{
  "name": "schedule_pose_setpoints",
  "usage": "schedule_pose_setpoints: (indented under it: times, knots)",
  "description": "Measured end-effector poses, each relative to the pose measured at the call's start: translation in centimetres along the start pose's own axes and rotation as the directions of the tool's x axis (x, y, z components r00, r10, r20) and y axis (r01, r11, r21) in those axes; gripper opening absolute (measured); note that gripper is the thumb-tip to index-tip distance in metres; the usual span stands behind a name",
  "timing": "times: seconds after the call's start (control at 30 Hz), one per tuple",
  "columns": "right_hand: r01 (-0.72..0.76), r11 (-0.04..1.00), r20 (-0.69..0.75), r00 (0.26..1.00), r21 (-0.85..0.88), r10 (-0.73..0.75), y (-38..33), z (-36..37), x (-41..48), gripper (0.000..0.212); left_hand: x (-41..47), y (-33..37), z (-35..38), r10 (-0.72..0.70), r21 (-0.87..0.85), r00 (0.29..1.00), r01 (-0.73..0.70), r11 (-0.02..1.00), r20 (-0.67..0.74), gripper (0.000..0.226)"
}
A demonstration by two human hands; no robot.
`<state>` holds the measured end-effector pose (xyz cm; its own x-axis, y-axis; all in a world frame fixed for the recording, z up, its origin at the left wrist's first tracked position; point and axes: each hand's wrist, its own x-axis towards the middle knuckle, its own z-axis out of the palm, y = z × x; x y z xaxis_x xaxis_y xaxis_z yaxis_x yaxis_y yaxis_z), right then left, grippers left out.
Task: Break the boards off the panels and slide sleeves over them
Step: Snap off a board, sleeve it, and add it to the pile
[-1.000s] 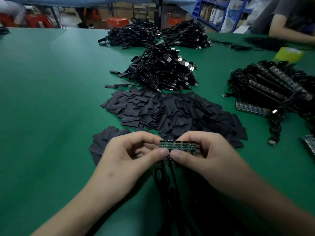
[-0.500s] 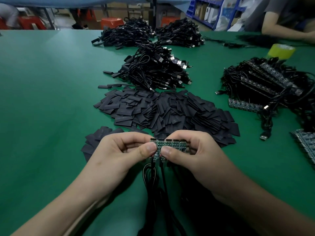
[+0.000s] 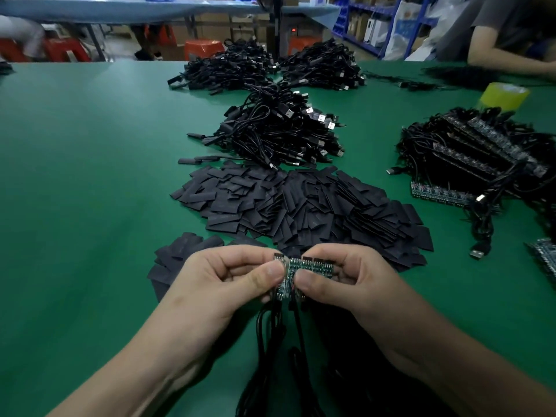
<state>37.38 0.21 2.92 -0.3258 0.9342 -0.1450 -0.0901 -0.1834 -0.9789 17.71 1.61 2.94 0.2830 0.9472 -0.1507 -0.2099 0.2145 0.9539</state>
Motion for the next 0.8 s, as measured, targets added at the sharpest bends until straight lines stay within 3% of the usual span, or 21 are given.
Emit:
schedule_pose_setpoints:
  times: [0.07,0.13,0.2,0.27,0.33,0.4,0.53,0.63,0.7,0.73,0.8]
  knots:
    - [0.001,0.998,-0.047,0.999,-0.065,-0.004,-0.1,-0.1,0.0,0.008,0.1,0.0,-0.1,0.036,-0.015,0.999,-0.037,0.999,-0.034,0.031]
    - [0.062,0.941,-0.12,0.987,-0.334,-0.107,0.1,-0.1,-0.2,0.007,0.1,0.0,-0.4,0.094,-0.01,0.994,-0.095,0.995,-0.059,0.028]
    - [0.132,0.703,-0.147,0.935,-0.699,-0.322,0.5,-0.1,-0.4,0.02,0.1,0.0,-0.8,0.188,0.05,0.98,-0.185,0.982,-0.072,0.026]
    - [0.191,0.46,-0.068,0.869,-0.867,-0.49,0.5,0.5,-0.4,0.039,0.1,0.0,-1.1,0.305,0.152,0.95,-0.293,0.944,-0.063,0.02]
    - [0.266,0.412,0.001,0.841,-0.871,-0.541,0.4,1.3,-0.2,0.041,0.2,-0.1,-1.1,0.398,0.242,0.916,-0.377,0.894,-0.043,0.016]
    - [0.342,0.477,0.025,0.833,-0.81,-0.553,0.5,2.0,0.0,0.03,0.3,-0.3,-1.1,0.444,0.304,0.896,-0.42,0.855,-0.013,0.013]
    - [0.359,0.777,-0.028,0.901,-0.517,-0.434,-0.2,2.3,-0.4,0.016,0.5,-0.1,-1.7,0.523,0.516,0.853,-0.446,0.731,-0.003,0.012]
    - [0.345,0.929,-0.043,0.935,-0.132,-0.353,-2.2,1.5,-0.9,0.016,0.9,-0.1,-3.2,0.594,0.863,0.804,-0.269,0.426,-0.042,0.017]
    - [0.327,0.944,-0.07,0.943,0.036,-0.324,-3.8,0.3,-1.2,0.017,1.2,-0.3,-3.8,0.579,0.962,0.815,-0.15,0.229,-0.011,0.029]
    - [0.32,0.947,-0.082,0.945,0.026,-0.317,-4.6,-0.5,-1.3,0.018,1.3,-0.4,-4.1,0.561,0.98,0.828,-0.121,0.158,0.012,0.033]
    - [0.269,0.948,-0.076,0.956,-0.169,-0.285,-5.8,-2.1,-1.3,0.021,1.5,-0.5,-4.1,0.523,0.991,0.849,-0.12,0.06,0.071,0.036]
